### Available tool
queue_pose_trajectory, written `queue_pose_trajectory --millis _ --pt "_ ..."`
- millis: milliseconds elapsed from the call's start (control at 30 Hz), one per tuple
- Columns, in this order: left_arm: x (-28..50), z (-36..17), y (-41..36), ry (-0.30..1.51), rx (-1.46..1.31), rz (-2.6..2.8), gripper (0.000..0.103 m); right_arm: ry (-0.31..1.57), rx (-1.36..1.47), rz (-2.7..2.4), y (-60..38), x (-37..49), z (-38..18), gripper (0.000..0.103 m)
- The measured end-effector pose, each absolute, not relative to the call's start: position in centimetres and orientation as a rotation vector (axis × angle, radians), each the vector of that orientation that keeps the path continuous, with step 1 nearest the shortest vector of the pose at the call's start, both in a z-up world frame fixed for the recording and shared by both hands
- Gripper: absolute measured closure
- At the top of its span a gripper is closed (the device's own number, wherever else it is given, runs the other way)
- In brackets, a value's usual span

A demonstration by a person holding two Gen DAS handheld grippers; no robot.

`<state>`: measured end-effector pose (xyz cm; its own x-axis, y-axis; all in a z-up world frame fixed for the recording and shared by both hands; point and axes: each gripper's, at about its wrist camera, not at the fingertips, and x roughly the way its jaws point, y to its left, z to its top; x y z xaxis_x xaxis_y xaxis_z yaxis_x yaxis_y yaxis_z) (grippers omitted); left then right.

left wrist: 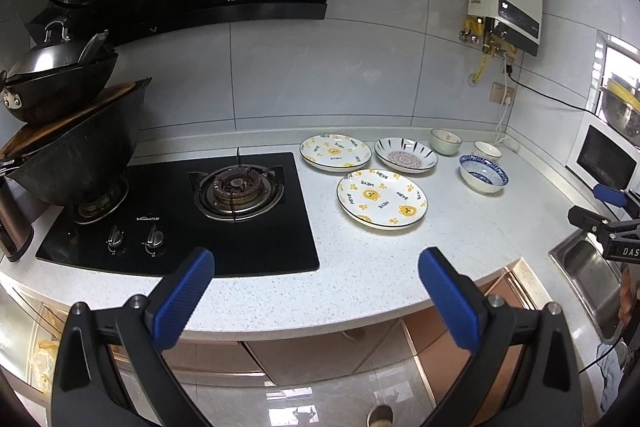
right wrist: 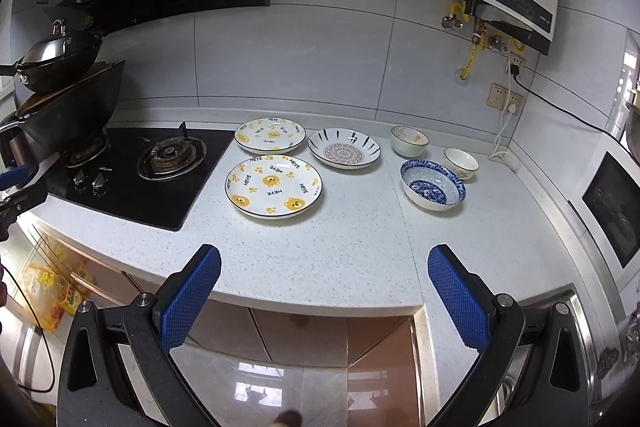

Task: Organize plates and bowls
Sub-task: 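Move both grippers toward the yellow bear-print plate nearest the stove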

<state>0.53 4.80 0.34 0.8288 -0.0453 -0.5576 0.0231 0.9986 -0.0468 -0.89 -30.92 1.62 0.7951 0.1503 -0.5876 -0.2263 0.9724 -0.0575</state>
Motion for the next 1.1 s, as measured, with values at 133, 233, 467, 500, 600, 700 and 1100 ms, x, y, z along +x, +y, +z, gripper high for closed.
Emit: queue_pose_trajectory --millis 133,233,467,500,600,700,1100 --pt "2.7 0.0 4.6 0.602 -0.041 0.000 0.000 0.621 -0.128 0.244 -31.0 1.7 0.8 0.001" --pt "5.2 0.3 3.9 0.603 -0.033 0.021 0.000 0.609 -0.122 0.273 -31.6 4.4 0.5 0.001" --pt "14.3 1.0 0.5 0.614 -0.005 0.035 0.000 0.617 -0.072 0.308 -34.6 13.3 0.0 0.001" --pt "15.6 0.9 0.0 0.625 -0.007 0.041 0.000 0.625 -0.071 0.317 -34.9 14.6 -0.2 0.001" --pt "19.5 -0.4 -1.0 0.679 -0.036 0.057 0.000 0.662 -0.078 0.359 -35.1 18.3 -1.4 0.001" --pt "22.3 -2.1 -1.9 0.730 -0.041 0.069 0.000 0.707 -0.087 0.405 -34.7 21.4 -2.9 0.001" --pt "29.8 -9.6 -2.9 0.918 -0.096 0.037 0.000 0.918 -0.086 0.516 -31.9 28.9 -9.4 0.001"
